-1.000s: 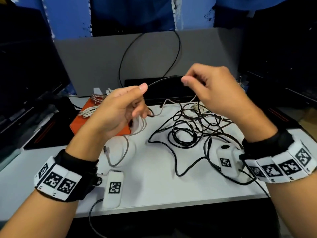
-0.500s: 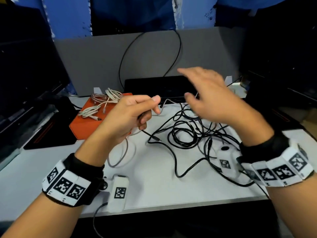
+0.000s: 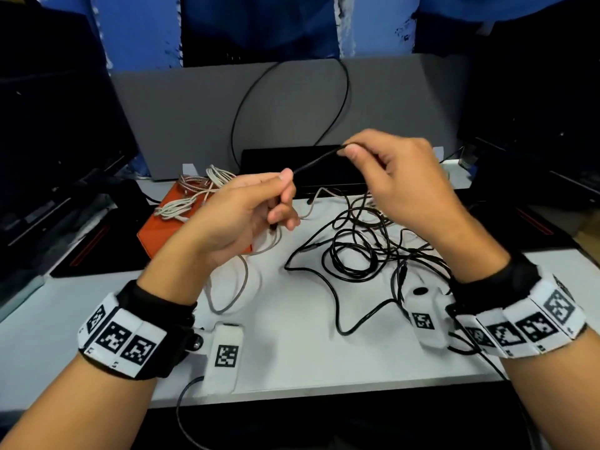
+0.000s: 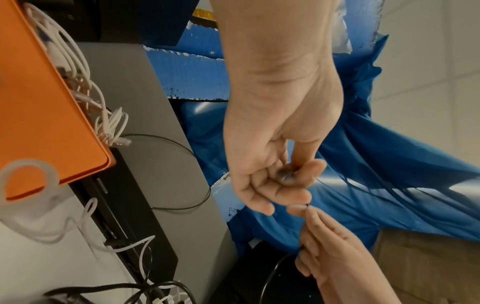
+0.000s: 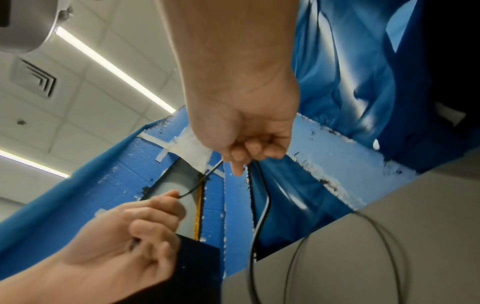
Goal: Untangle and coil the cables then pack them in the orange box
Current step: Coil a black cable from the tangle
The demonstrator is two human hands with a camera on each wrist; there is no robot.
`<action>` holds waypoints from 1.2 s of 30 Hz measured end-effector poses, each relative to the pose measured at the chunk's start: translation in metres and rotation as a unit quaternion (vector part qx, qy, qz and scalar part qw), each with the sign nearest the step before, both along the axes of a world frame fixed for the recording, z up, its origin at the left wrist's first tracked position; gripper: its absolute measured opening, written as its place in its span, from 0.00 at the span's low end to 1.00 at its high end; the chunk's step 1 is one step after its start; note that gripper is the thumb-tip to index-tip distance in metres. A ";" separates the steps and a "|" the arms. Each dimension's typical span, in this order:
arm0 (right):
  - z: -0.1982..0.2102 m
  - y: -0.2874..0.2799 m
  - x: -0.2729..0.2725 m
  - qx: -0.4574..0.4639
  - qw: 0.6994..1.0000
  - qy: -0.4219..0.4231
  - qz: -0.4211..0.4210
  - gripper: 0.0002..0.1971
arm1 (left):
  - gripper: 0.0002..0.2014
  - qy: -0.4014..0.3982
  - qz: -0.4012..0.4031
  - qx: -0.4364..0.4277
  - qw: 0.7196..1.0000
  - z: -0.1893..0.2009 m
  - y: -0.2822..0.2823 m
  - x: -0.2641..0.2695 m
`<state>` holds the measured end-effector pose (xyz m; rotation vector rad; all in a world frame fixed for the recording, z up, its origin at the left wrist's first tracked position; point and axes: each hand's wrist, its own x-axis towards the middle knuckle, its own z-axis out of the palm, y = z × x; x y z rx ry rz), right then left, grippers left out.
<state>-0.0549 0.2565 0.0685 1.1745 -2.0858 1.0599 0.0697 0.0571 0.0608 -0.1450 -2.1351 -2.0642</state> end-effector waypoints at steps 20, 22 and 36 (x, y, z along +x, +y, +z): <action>-0.003 -0.008 0.056 0.336 0.930 -0.064 0.135 0.15 | 0.13 0.181 0.137 -0.008 0.974 0.005 0.017 0.002; 0.010 0.000 0.056 0.280 0.948 -0.055 0.138 0.13 | 0.12 0.192 0.133 -0.112 0.966 0.001 0.018 0.003; 0.004 -0.009 0.052 0.022 0.995 -0.036 0.091 0.09 | 0.13 0.102 0.024 -0.228 0.968 0.021 0.005 0.021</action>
